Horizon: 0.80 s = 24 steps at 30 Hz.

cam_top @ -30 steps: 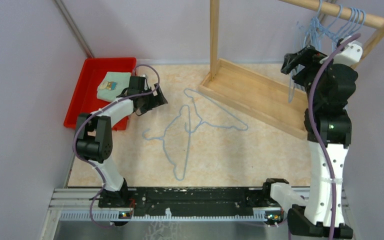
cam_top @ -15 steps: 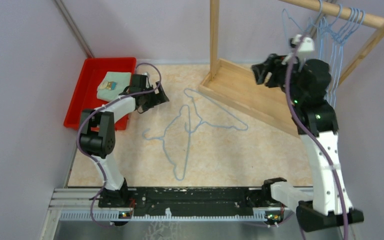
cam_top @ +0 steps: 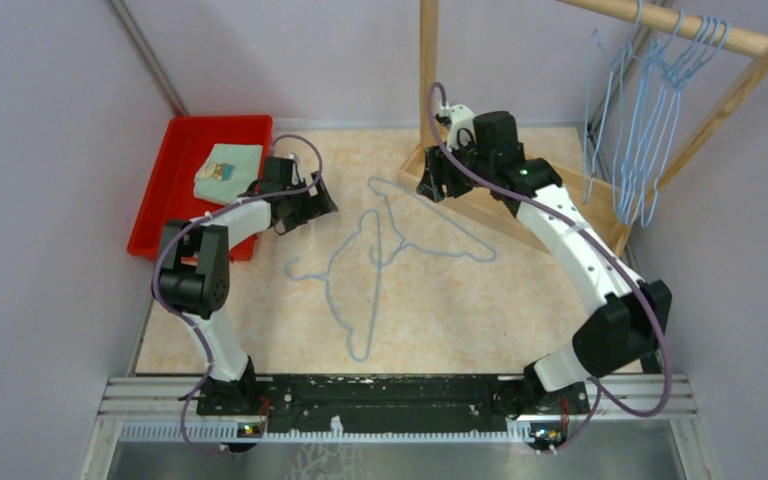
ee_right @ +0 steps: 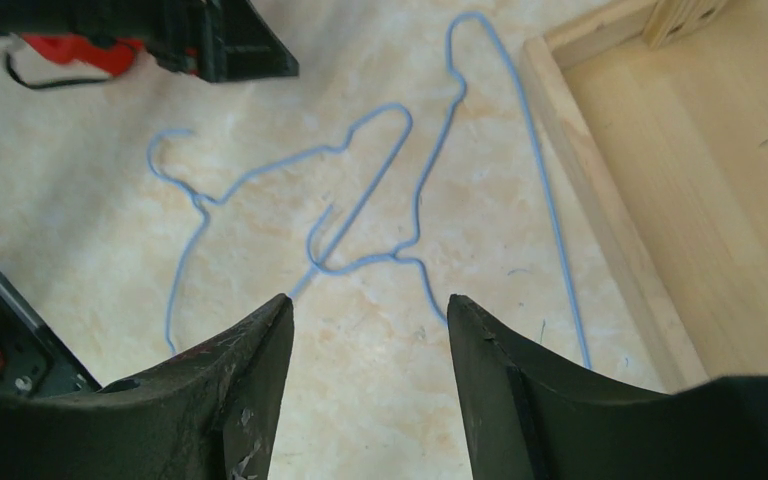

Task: Organize the hangers

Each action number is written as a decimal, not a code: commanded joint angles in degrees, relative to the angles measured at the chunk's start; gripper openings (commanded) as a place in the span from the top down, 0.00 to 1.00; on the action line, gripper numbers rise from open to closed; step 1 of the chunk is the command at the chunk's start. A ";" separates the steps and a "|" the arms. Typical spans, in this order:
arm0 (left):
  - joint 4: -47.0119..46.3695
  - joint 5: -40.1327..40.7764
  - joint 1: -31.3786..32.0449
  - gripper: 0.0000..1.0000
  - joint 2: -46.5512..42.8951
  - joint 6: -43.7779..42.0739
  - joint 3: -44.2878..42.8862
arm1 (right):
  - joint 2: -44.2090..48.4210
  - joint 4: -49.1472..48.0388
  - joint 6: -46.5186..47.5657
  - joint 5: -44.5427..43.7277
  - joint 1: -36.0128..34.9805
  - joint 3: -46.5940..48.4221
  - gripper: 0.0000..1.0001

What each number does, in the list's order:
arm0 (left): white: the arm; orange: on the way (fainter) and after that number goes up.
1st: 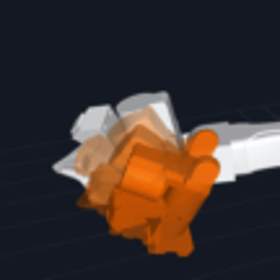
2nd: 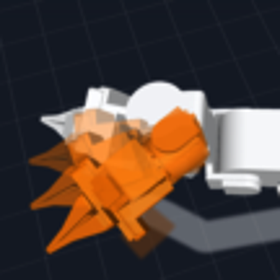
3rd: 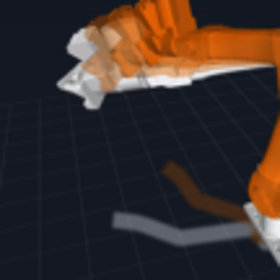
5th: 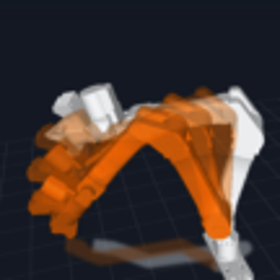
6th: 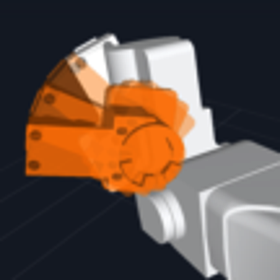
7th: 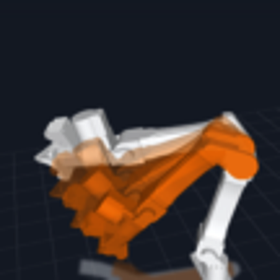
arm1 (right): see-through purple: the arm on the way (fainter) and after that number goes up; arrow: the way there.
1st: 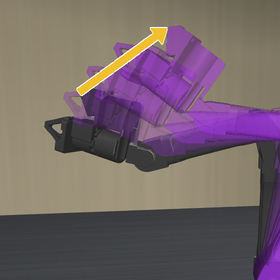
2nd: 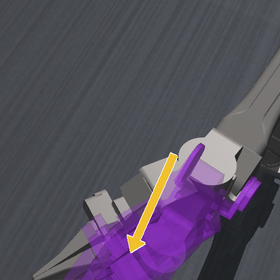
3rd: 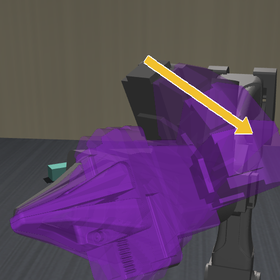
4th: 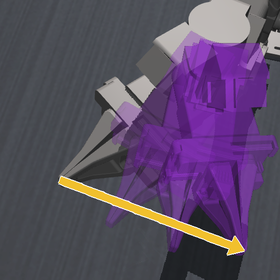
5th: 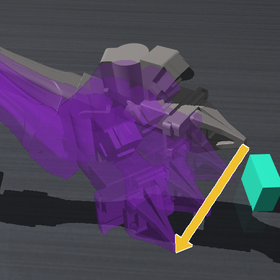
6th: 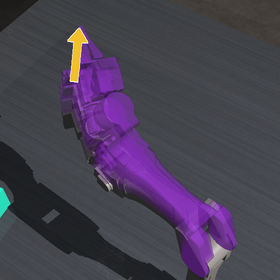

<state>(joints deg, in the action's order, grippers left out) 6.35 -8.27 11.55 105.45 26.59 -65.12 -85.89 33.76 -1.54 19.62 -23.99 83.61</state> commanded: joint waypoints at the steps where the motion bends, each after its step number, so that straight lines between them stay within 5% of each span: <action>1: -2.33 -1.12 -0.30 0.00 -4.74 1.52 2.78 | -6.05 1.51 6.19 0.60 -0.61 1.43 0.43; 24: -0.47 -1.15 -0.47 0.00 -7.01 1.46 4.10 | -24.64 -1.14 11.20 -18.78 -9.85 -1.38 0.47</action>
<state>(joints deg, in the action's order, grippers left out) 5.98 -9.28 11.46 100.53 27.66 -62.06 -109.71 35.09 8.73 6.15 -34.06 82.72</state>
